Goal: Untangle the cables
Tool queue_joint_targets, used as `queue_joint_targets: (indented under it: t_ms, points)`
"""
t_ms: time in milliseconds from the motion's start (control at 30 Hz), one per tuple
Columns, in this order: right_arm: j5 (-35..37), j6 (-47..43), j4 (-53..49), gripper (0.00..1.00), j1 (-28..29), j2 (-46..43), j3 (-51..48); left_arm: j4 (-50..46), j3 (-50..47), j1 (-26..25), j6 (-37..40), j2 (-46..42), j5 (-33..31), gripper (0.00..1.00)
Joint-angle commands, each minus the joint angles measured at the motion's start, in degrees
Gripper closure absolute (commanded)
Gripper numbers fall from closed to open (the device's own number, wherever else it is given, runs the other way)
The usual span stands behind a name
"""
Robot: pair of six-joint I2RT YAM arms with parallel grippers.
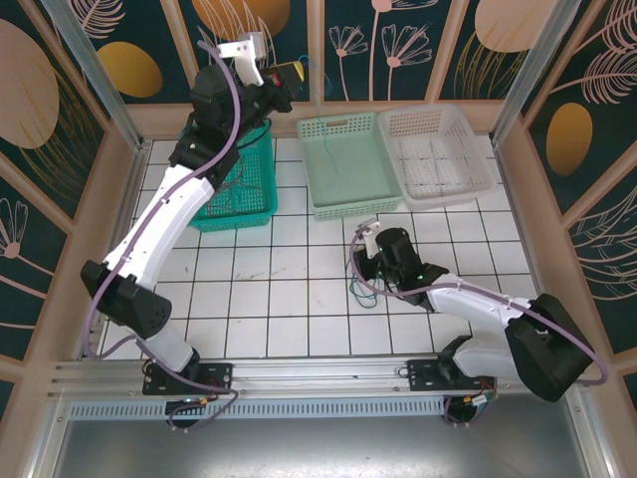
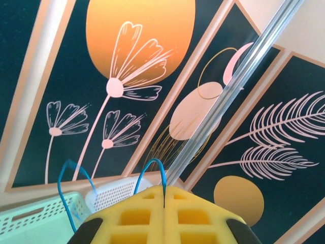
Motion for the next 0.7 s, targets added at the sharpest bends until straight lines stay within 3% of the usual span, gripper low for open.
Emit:
queue_joint_targets:
  t_ms: [0,133,333,667]
  points:
    - [1.76,5.03,-1.67,1.00,-2.43,-2.65,-1.31,-1.63,4.86,0.17,1.03,4.86,3.14,1.00]
    - [-1.33,9.24,-2.06,1.00,-6.82,-2.85,-3.29,-0.58,7.60,0.76,0.01,10.28,3.89,1.00]
    - [-1.95,10.47,-3.08,1.00,-6.90,-3.34,-3.92,-4.95,17.87,0.77,0.83,19.14,6.63,1.00]
    - [-4.27,10.57,-3.45,1.00,-10.70,-3.91,-3.77,-5.58,17.61,0.94,0.94,25.30,6.68,1.00]
